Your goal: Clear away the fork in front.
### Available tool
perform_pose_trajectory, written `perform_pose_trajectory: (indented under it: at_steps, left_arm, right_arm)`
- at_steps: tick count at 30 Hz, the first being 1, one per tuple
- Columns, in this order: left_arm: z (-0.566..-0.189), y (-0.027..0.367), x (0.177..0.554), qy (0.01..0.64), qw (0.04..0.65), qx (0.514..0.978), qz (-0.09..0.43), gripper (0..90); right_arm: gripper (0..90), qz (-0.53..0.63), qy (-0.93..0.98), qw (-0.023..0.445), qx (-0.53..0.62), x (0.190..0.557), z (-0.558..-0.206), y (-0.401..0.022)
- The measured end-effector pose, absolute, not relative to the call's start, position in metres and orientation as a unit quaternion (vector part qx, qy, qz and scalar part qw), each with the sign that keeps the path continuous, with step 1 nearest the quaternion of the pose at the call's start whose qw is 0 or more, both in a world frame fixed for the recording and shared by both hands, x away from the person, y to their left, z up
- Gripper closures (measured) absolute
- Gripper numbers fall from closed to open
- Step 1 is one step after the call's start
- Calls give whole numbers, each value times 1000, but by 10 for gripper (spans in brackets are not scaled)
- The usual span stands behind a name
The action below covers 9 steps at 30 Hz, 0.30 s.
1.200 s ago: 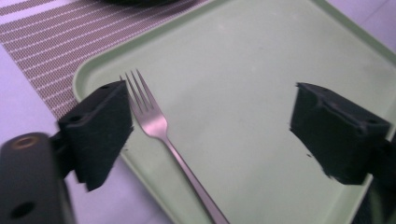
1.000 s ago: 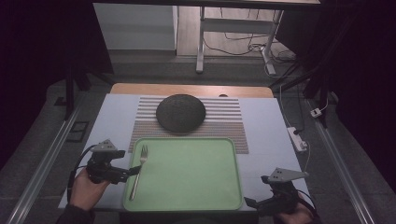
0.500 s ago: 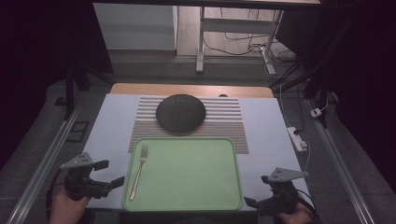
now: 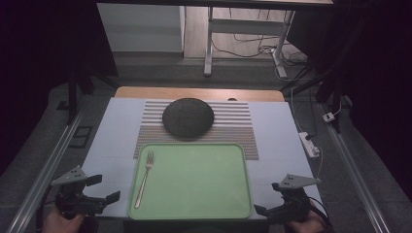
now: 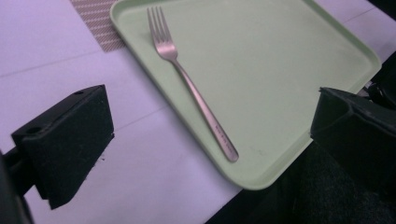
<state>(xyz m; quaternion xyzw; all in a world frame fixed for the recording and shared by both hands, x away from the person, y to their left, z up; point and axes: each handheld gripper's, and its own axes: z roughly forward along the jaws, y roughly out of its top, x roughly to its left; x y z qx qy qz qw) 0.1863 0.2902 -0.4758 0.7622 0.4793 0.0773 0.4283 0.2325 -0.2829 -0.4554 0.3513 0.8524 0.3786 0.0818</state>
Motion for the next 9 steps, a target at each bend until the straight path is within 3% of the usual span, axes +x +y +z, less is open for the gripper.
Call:
perform_pose_trajectory:
  at_steps: [9]
  left_arm:
    - [-477, 286, 186, 495, 386, 776, 70, 0]
  right_arm:
    - [0, 374, 854, 82, 351, 233, -456, -282]
